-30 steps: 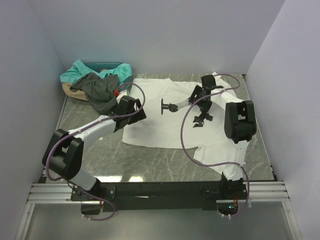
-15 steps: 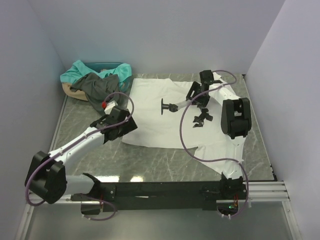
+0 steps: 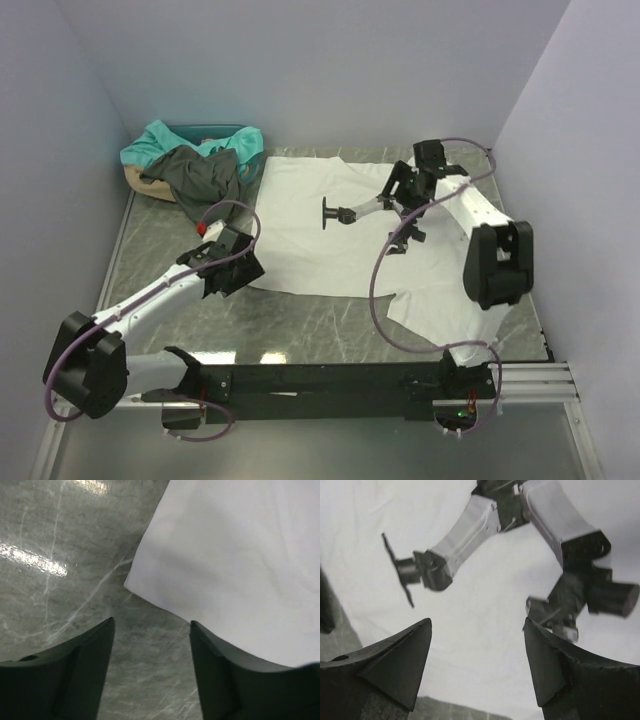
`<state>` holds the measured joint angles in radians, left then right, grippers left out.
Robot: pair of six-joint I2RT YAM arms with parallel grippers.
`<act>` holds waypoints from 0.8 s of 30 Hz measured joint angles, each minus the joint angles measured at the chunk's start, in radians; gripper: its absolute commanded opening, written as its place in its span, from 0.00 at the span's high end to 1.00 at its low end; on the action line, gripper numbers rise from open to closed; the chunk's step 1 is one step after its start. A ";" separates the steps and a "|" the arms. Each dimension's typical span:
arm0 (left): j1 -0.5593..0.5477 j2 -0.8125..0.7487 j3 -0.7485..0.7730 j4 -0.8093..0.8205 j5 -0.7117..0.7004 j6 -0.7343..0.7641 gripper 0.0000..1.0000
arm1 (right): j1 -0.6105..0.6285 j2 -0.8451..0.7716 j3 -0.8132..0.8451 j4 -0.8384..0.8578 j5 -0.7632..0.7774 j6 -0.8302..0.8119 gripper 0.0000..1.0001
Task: Fold and stack the t-shirts
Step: Flatten the tshirt out
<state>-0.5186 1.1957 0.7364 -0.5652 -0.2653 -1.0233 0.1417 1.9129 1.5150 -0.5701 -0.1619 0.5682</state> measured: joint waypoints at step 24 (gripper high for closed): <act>0.148 0.280 0.039 0.140 0.120 0.087 0.74 | 0.023 -0.443 -0.460 -0.097 0.087 -0.029 0.20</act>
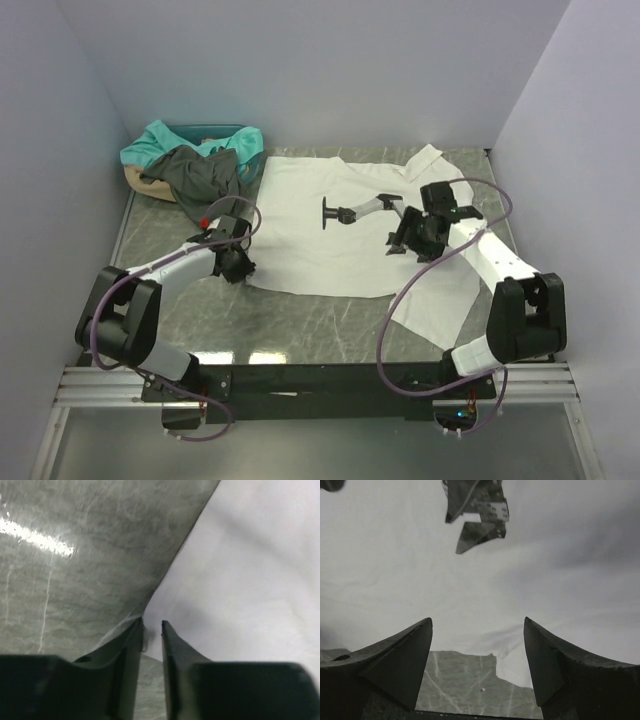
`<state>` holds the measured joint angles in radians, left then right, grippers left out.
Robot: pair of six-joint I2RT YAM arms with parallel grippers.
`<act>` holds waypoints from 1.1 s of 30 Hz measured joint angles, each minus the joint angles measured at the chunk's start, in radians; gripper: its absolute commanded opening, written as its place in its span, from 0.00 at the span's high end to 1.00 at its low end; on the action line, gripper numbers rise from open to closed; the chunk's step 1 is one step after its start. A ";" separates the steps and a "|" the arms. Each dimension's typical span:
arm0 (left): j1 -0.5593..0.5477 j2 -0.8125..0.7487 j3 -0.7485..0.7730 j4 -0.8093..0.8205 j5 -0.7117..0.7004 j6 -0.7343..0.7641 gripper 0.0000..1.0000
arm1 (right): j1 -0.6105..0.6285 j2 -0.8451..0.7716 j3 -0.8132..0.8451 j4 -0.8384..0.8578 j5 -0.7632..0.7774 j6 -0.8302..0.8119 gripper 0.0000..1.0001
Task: Fold and stack the t-shirts
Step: Flatten the tshirt out, then fold the tshirt
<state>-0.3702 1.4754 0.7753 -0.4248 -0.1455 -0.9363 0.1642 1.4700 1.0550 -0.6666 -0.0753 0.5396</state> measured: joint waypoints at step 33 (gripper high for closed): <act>0.213 -0.043 0.004 0.002 0.016 0.134 0.99 | 0.157 0.252 -0.020 0.157 -0.040 0.052 0.22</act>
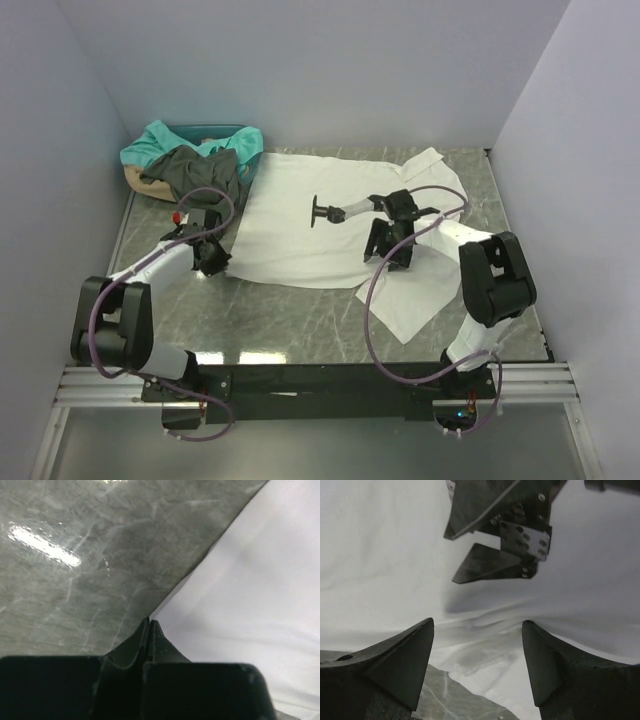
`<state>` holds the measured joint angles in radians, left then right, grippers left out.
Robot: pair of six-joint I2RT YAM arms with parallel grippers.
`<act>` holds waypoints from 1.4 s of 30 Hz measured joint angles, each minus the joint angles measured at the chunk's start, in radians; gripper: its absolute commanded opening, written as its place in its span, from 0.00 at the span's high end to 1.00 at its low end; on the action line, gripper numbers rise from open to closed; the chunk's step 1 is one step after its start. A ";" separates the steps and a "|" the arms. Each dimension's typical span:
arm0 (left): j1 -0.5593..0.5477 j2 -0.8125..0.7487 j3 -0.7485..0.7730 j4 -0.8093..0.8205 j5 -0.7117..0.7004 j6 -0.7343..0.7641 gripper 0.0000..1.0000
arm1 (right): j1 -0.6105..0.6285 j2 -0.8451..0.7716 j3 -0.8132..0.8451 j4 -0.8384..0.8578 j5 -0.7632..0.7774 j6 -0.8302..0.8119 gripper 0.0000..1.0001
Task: Fold and stack the t-shirts
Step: Fold the tshirt
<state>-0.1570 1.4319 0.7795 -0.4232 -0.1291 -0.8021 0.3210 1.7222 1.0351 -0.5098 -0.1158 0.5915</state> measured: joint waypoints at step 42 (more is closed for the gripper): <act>0.038 0.130 0.136 0.035 0.081 0.085 0.99 | 0.401 -0.329 -0.325 -0.089 0.178 0.130 0.32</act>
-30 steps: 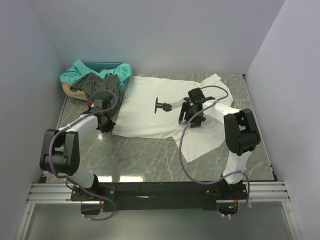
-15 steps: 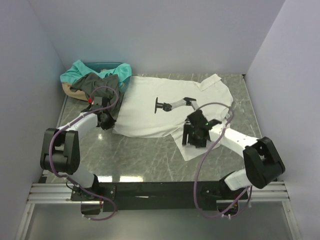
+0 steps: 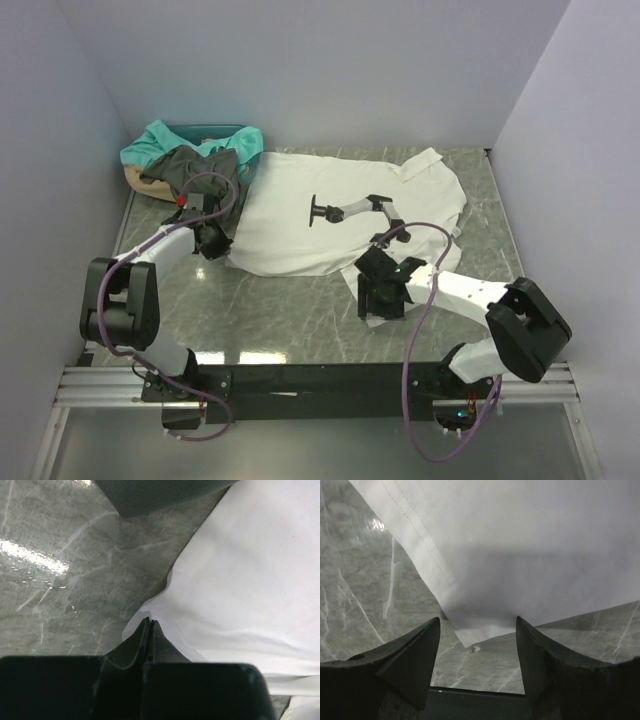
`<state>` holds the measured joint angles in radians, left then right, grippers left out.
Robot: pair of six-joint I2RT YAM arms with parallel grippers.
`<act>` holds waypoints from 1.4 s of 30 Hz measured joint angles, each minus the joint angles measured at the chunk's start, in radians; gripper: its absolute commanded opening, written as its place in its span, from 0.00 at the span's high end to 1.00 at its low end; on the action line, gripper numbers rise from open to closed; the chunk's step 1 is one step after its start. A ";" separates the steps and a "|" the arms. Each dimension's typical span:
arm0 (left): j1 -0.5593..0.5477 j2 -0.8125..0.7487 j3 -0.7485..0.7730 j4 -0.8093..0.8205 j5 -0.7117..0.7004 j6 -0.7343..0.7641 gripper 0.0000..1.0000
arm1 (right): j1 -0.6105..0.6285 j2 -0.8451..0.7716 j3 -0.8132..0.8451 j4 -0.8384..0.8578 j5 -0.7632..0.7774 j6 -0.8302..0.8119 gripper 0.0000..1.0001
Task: Fold and stack the t-shirts
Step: Fold the tshirt
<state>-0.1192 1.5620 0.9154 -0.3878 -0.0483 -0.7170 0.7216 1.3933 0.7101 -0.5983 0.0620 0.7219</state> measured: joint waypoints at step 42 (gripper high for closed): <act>0.000 -0.268 -0.153 -0.103 -0.014 -0.008 0.99 | 0.174 -0.151 -0.046 -0.269 -0.053 0.053 1.00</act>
<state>-0.1192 1.2942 0.7624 -0.4908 -0.0620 -0.7250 0.8959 1.2427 0.6643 -0.8677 0.0093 0.7746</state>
